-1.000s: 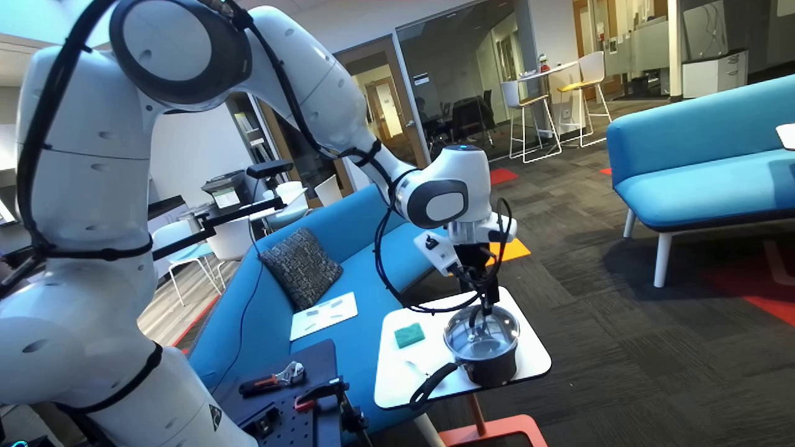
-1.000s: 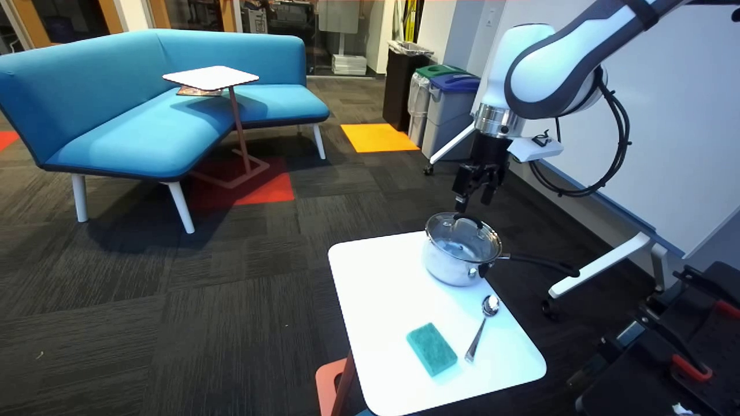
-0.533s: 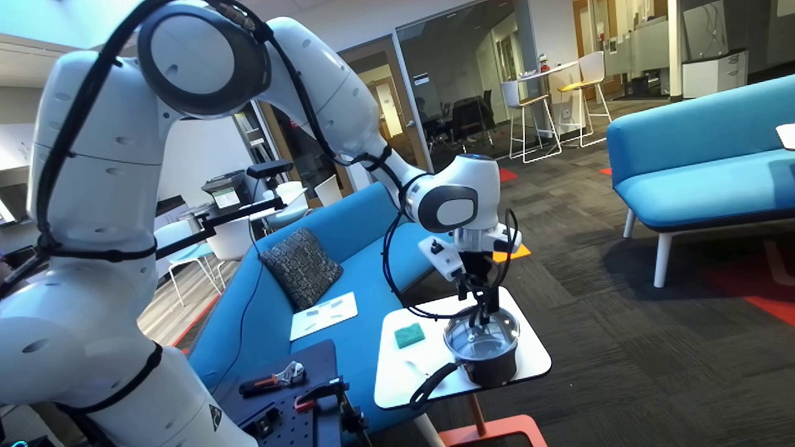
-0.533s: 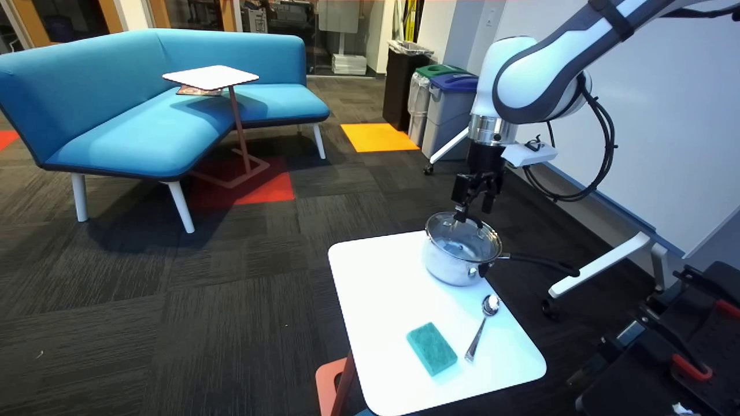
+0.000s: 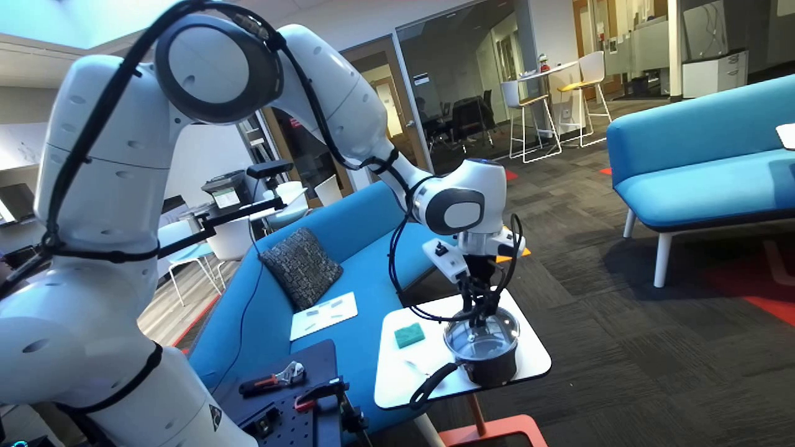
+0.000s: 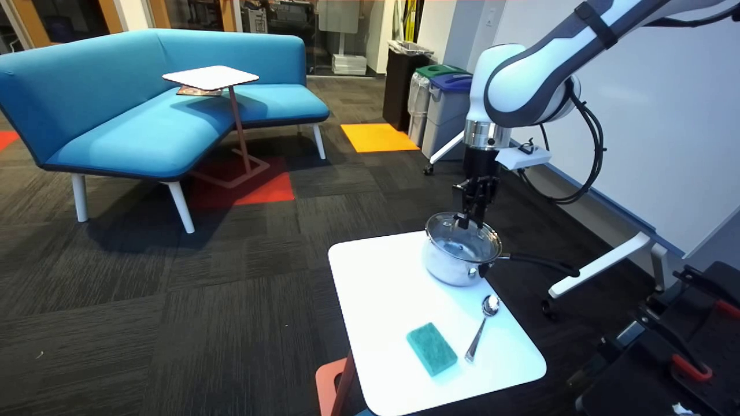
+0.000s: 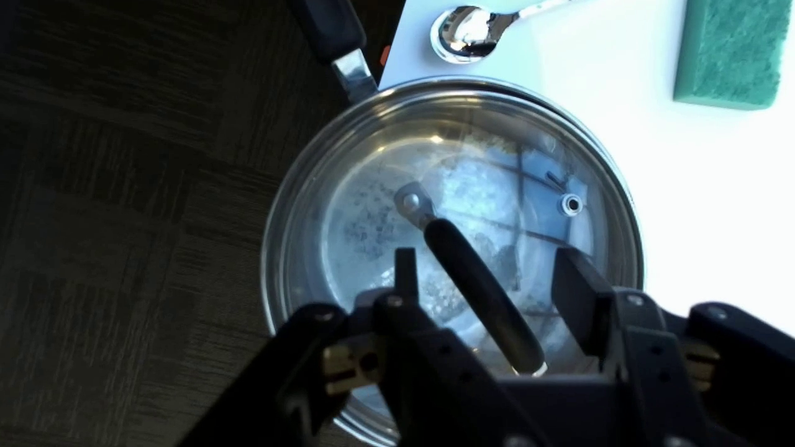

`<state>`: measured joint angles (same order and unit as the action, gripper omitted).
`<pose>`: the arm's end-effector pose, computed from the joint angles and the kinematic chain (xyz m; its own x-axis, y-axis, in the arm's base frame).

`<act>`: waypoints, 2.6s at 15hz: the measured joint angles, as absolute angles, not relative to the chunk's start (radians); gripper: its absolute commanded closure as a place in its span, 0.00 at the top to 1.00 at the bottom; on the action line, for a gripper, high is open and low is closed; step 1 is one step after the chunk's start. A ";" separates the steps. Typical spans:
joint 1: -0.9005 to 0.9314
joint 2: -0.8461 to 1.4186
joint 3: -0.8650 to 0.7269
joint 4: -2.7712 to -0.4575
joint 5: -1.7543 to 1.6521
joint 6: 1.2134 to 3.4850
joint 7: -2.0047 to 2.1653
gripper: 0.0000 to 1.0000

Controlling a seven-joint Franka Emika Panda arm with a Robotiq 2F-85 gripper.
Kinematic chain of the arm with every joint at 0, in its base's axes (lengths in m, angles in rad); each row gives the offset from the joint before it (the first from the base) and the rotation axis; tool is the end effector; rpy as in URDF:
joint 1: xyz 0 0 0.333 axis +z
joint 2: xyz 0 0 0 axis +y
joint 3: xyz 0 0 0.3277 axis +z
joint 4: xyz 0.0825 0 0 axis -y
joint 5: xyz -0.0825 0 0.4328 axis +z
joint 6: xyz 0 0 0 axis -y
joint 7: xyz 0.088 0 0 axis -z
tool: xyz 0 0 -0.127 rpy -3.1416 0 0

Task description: Take the lid off the pot

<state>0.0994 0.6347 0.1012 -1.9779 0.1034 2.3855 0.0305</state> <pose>0.5951 0.1271 0.0746 0.9690 0.0842 -0.2321 0.0611 -0.9926 -0.1048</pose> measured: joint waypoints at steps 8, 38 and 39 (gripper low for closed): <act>0.103 0.651 0.100 -1.957 0.100 2.384 0.031 0.04; 0.291 0.520 0.184 -1.861 -0.029 2.287 0.041 0.15; 0.292 0.527 0.184 -1.862 -0.029 2.288 0.041 0.15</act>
